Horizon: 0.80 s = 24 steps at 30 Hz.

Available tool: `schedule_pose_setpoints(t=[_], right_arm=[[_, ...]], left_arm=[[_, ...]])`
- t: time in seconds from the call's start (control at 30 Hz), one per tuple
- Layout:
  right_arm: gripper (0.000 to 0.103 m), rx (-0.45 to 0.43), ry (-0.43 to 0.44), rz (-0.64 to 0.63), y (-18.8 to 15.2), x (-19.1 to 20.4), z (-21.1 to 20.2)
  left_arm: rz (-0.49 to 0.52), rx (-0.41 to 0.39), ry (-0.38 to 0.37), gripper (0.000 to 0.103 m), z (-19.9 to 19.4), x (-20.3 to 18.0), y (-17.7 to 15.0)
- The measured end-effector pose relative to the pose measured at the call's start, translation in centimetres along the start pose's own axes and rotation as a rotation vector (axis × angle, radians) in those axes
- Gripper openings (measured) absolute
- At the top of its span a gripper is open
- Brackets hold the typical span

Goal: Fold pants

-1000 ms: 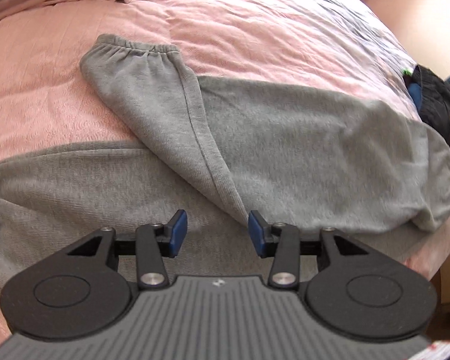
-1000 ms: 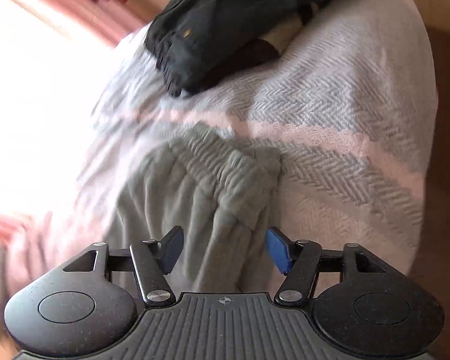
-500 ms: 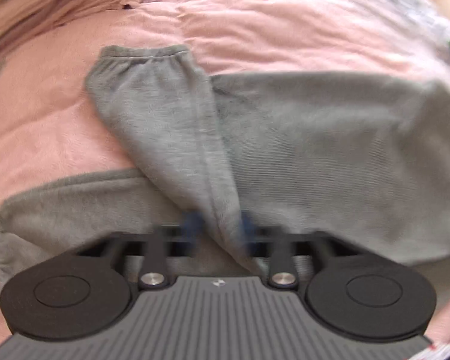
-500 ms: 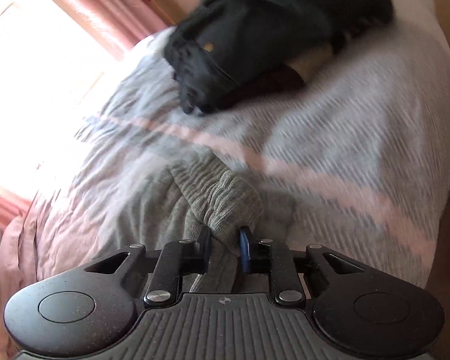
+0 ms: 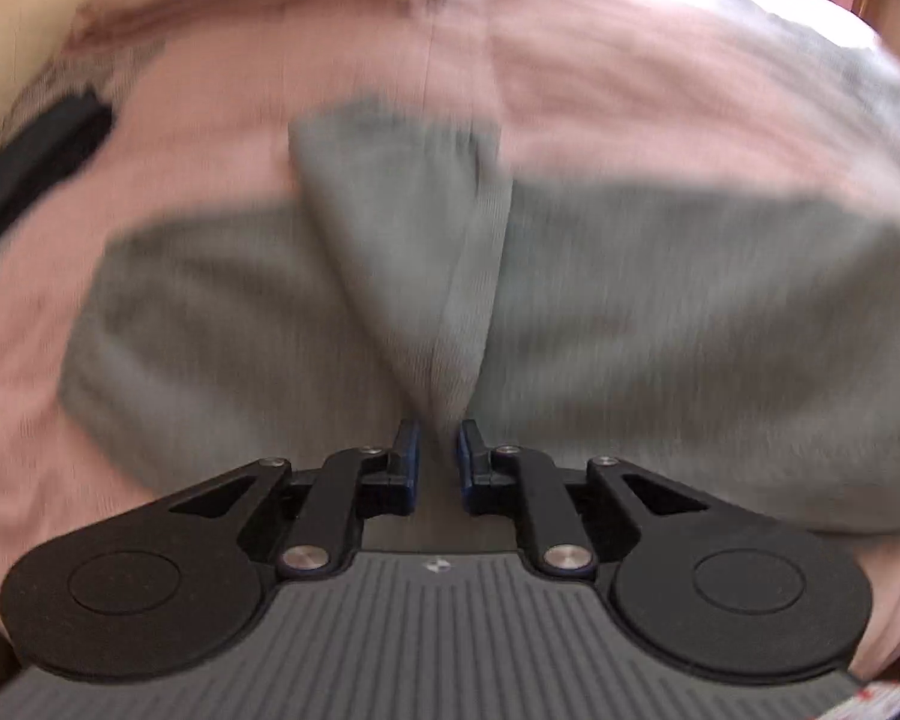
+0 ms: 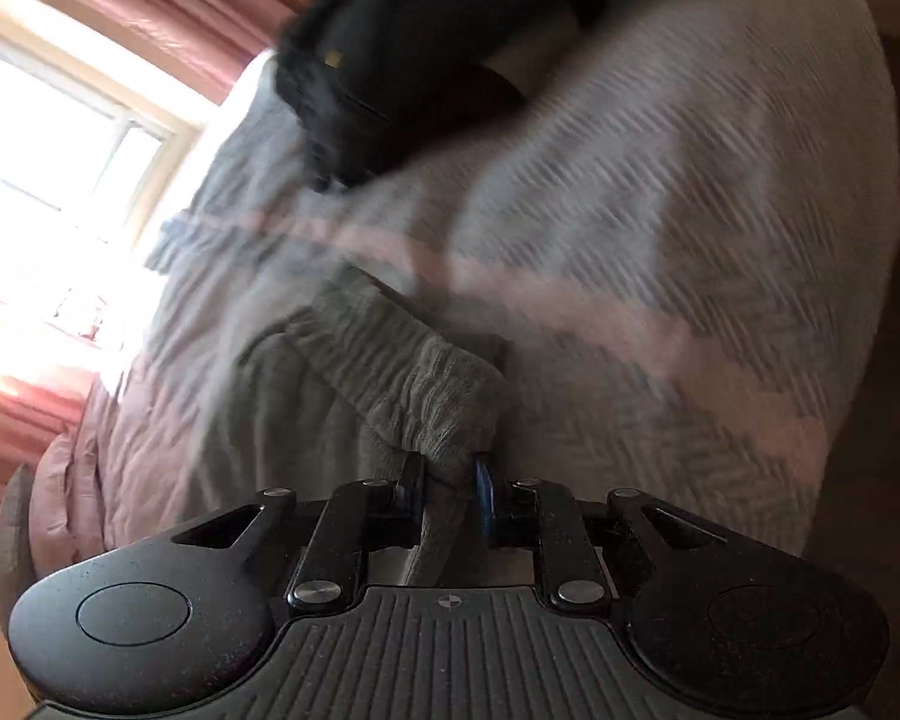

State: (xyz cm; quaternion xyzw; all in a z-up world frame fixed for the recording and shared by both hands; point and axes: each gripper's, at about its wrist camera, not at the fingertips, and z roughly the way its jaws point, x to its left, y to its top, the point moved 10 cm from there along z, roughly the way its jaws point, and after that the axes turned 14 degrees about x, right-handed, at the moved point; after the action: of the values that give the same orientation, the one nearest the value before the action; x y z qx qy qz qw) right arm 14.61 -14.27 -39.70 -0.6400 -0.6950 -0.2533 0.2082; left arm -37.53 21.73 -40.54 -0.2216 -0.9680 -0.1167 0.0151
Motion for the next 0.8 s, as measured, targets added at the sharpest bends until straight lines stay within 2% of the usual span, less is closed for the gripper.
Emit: schedule_pose_setpoints(t=[0.07, 0.13, 0.17, 0.27, 0.33, 0.43, 0.6, 0.67, 0.7, 0.73, 0.77, 0.8], right_arm=[[0.014, -0.012, 0.02, 0.006, 0.1, 0.1, -0.2], [0.018, -0.016, 0.022, -0.025, 0.2, 1.1, -0.6], [0.019, -0.01, 0.005, -0.037, 0.4, 1.4, -0.7], [0.02, 0.002, -0.021, -0.038, 0.6, 1.6, -0.7], [0.023, -0.005, -0.028, -0.02, 0.5, 1.6, -0.4], [0.024, -0.022, -0.044, 0.005, 0.4, 1.5, 0.0], [0.025, -0.037, -0.067, 0.036, 0.6, 1.5, 0.4], [0.025, -0.038, -0.077, 0.031, 0.6, 1.6, 0.4], [0.025, -0.038, -0.082, 0.031, 0.6, 1.7, 0.3], [0.025, -0.039, -0.086, 0.031, 0.6, 1.7, 0.4], [0.025, -0.04, -0.09, 0.031, 0.7, 1.7, 0.4], [0.025, -0.041, -0.095, 0.028, 0.7, 1.8, 0.4]], left_arm=[[-0.015, 0.007, 0.012, 0.015, -0.1, 0.2, -0.9], [-0.033, -0.008, 0.018, 0.029, -1.3, 1.1, -0.8], [-0.032, -0.026, 0.027, 0.03, -2.2, 1.5, -0.3], [0.03, -0.101, 0.082, 0.034, -4.4, 2.1, 2.3], [0.091, -0.142, 0.11, 0.041, -4.7, 1.8, 5.5], [0.17, -0.148, 0.102, 0.049, -2.8, -0.2, 10.3], [0.294, -0.104, 0.158, 0.05, 3.4, -4.0, 15.5], [0.321, -0.084, 0.176, 0.046, 5.4, -4.5, 16.2], [0.322, -0.073, 0.176, 0.037, 6.1, -4.4, 16.4], [0.308, -0.082, 0.168, 0.013, 6.2, -4.1, 16.7], [0.28, -0.099, 0.155, 0.006, 5.9, -3.4, 16.8], [0.225, -0.134, 0.133, 0.005, 4.8, -2.3, 17.0]])
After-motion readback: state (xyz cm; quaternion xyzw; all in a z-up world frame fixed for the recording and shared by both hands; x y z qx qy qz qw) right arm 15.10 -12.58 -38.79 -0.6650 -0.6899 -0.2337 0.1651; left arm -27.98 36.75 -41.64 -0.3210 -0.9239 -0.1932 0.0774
